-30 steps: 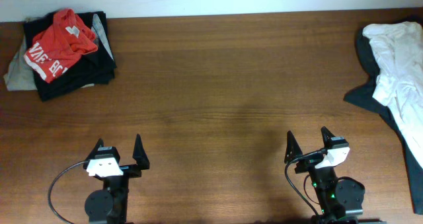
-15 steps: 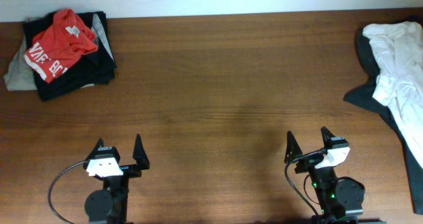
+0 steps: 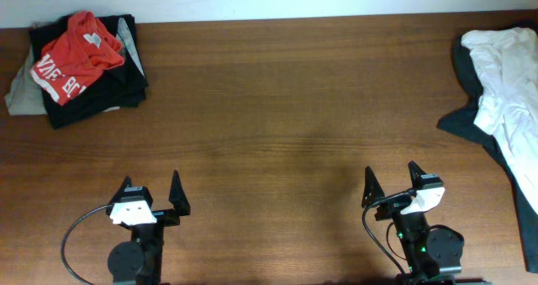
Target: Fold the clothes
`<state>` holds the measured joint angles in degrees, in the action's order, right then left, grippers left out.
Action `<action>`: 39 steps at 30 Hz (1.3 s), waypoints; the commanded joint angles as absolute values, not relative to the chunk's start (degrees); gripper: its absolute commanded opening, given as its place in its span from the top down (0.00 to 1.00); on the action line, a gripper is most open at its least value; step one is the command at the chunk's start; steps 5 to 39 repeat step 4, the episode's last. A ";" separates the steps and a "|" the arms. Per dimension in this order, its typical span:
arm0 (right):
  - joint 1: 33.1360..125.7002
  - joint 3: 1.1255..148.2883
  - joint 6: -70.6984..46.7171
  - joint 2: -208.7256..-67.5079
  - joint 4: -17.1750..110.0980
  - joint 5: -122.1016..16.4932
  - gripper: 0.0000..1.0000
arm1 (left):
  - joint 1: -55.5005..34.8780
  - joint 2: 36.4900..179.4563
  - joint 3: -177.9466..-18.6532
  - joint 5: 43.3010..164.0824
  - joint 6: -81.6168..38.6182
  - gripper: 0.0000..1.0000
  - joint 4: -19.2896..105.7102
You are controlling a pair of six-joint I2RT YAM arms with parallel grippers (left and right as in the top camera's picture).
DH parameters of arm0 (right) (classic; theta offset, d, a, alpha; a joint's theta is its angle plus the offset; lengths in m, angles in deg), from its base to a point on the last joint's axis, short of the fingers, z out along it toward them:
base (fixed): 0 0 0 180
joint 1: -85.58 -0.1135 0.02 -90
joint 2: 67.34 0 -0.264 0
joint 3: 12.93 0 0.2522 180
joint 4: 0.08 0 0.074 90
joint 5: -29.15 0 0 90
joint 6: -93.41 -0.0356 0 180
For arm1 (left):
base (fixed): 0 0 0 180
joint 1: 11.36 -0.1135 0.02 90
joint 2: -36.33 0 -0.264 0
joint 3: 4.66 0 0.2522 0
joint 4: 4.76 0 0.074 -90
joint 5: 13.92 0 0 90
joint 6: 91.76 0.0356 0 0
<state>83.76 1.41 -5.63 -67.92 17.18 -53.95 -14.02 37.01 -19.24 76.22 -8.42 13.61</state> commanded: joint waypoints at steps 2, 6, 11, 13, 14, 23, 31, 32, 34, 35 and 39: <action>83.34 1.15 -5.89 -67.53 17.56 -53.84 0.01 | -14.26 36.62 -18.94 75.85 -7.52 0.01 13.78; 83.34 1.15 -5.89 -67.53 17.56 -53.84 0.01 | -14.26 36.62 -18.94 75.82 -7.52 0.01 13.78; 83.34 1.15 -5.89 -67.53 17.56 -53.84 0.01 | -14.26 36.62 -18.94 75.82 -7.52 0.01 13.78; 83.34 1.15 -5.89 -67.53 17.56 -53.84 0.01 | -14.26 36.62 -18.94 75.82 -7.52 0.01 13.78; 83.34 1.15 -5.89 -67.53 17.56 -53.84 0.01 | -14.26 36.62 -18.94 75.82 -7.52 0.01 13.78; 83.34 1.15 -5.89 -67.53 17.56 -53.84 0.01 | -14.26 36.62 -18.94 75.82 -7.52 0.01 13.78; 83.34 1.15 -5.89 -67.53 17.56 -53.84 0.01 | -14.26 36.62 -18.94 75.82 -7.52 0.01 13.78; 83.34 1.15 -5.89 -67.53 17.56 -53.84 0.01 | -14.26 36.62 -18.94 75.82 -7.52 0.01 13.78; 83.34 1.15 -5.89 -67.53 17.56 -53.84 0.01 | -14.26 36.62 -18.94 75.82 -7.52 0.01 13.78; 83.34 1.15 -5.89 -67.53 17.56 -53.84 0.01 | -14.26 36.62 -18.94 75.82 -7.52 0.01 13.78; 83.34 1.15 -5.89 -67.53 17.56 -53.84 0.01 | -14.26 36.62 -18.94 75.82 -7.52 0.01 13.78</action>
